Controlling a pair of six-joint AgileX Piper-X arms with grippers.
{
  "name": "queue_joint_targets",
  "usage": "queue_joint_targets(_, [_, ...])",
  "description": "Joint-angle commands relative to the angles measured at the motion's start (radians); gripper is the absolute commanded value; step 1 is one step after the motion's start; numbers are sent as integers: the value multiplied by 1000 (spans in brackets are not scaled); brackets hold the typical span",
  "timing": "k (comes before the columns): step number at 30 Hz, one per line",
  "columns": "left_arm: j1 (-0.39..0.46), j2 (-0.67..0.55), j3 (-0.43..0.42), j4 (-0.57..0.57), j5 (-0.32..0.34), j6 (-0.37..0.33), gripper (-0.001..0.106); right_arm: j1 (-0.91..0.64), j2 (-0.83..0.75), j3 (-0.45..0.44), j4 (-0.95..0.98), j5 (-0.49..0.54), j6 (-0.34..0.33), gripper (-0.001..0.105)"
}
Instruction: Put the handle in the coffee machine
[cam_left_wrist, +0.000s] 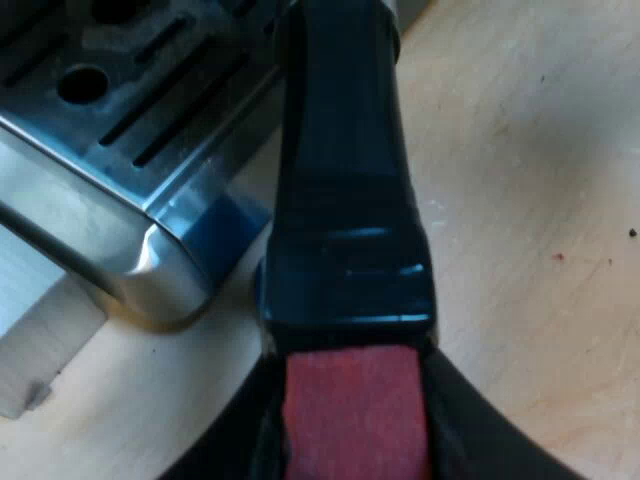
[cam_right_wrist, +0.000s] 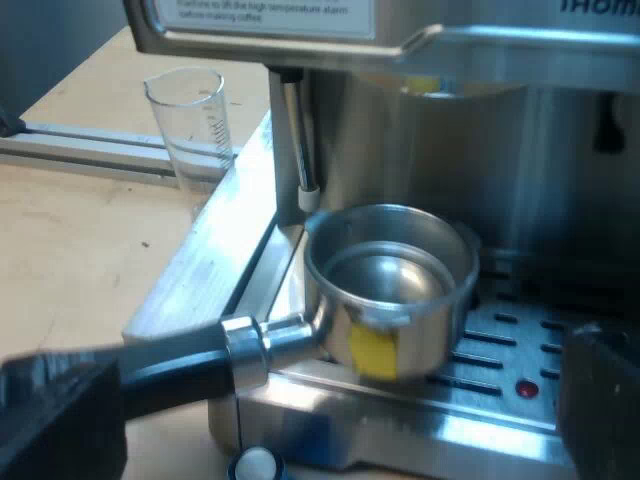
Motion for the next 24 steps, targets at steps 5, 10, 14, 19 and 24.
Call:
queue_joint_targets(5, [2,33,-15,-68,71,6,0,2,25,-1,-75,107,-17,87])
queue_joint_targets(10, [2,47,-15,-78,73,6,0,2,40,-1,-72,111,-17,87])
queue_joint_targets(14, [2,55,-15,-107,73,6,0,2,39,-1,-72,111,-18,87])
queue_joint_targets(19, [2,55,-15,-123,73,6,0,2,39,-1,-74,111,-18,87])
queue_joint_targets(24, [2,55,-15,-136,73,6,0,5,53,-1,-103,166,-16,87])
